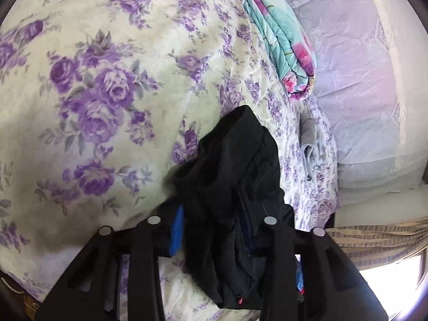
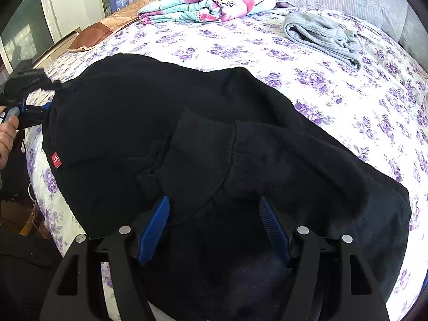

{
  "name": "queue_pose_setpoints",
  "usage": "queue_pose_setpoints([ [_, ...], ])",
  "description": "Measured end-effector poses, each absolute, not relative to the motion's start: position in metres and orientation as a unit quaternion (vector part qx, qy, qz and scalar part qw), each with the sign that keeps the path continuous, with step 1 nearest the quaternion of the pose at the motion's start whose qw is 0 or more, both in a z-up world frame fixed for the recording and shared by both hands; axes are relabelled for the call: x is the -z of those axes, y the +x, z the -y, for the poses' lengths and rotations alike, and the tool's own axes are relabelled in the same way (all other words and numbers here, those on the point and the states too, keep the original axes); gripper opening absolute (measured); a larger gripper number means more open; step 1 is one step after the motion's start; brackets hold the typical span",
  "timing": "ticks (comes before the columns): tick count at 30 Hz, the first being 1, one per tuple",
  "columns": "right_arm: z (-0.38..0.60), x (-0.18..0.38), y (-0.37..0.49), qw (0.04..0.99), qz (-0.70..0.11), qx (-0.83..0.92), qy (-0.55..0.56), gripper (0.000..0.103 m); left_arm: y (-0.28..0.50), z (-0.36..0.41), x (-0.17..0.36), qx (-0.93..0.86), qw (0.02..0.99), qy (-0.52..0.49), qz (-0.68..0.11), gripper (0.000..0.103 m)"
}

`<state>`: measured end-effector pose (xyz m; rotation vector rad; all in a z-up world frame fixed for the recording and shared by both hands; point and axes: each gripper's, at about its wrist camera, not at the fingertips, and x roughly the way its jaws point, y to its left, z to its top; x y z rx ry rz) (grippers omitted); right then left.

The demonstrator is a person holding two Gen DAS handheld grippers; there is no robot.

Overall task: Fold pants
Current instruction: 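Open the right tool and release the pants while the left tool holds the bundle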

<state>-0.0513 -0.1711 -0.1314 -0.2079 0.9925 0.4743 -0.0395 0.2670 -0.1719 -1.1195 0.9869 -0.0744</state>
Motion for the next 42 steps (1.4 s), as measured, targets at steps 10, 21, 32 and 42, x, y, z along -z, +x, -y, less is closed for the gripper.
queue_pose_setpoints([
  [10, 0.175, 0.085, -0.061, 0.877, -0.406, -0.235, -0.108, 0.071, -0.047, -0.261, 0.131, 0.062, 0.766, -0.499, -0.4, 0.021],
  [21, 0.186, 0.091, -0.051, 0.891, -0.398, -0.207, -0.07, 0.084, -0.034, -0.212, 0.055, 0.135, 0.82, -0.398, -0.388, 0.02],
  [32, 0.201, 0.087, -0.04, 0.9, -0.392, -0.177, -0.069, 0.09, -0.023, -0.106, -0.007, 0.22, 0.85, -0.271, -0.394, 0.02],
  [42, 0.393, 0.1, -0.112, 0.899, -0.405, 0.011, 0.166, 0.091, -0.023, 0.09, 0.001, 0.389, 0.805, -0.133, -0.428, 0.019],
])
